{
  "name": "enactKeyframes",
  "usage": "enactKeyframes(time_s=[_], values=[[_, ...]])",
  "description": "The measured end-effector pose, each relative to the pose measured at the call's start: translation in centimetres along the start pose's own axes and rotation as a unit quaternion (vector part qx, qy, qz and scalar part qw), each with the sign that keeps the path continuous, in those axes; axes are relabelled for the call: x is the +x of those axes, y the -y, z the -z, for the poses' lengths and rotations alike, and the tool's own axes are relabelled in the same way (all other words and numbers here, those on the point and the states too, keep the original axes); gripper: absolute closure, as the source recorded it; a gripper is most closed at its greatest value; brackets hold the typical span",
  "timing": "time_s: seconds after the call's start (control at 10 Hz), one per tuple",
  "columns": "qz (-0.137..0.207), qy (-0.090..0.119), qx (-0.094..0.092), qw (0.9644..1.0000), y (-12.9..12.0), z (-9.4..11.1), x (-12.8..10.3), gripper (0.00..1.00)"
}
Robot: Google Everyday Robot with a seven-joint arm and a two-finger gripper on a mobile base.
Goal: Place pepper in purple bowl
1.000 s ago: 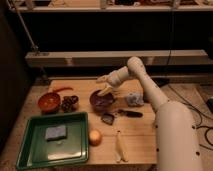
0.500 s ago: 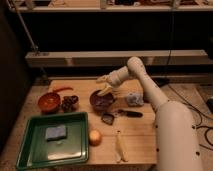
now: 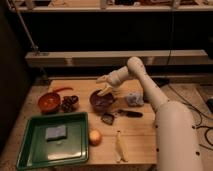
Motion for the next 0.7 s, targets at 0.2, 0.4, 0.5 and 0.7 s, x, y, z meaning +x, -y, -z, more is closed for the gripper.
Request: enactKeyframes(time_s=[0.2, 0.4, 0.5, 0.7], values=[[0.000, -0.001, 0.000, 1.0000, 0.0, 0.0, 0.0, 0.39], [-0.005, -0.014, 0.006, 0.9999, 0.6, 0.2, -0.2, 0.39], [-0.009, -0.027, 0.012, 0.9995, 2.2, -0.1, -0.8, 0.39], [-0.010, -0.040, 0.022, 0.9989, 5.3, -0.3, -1.8, 0.39]])
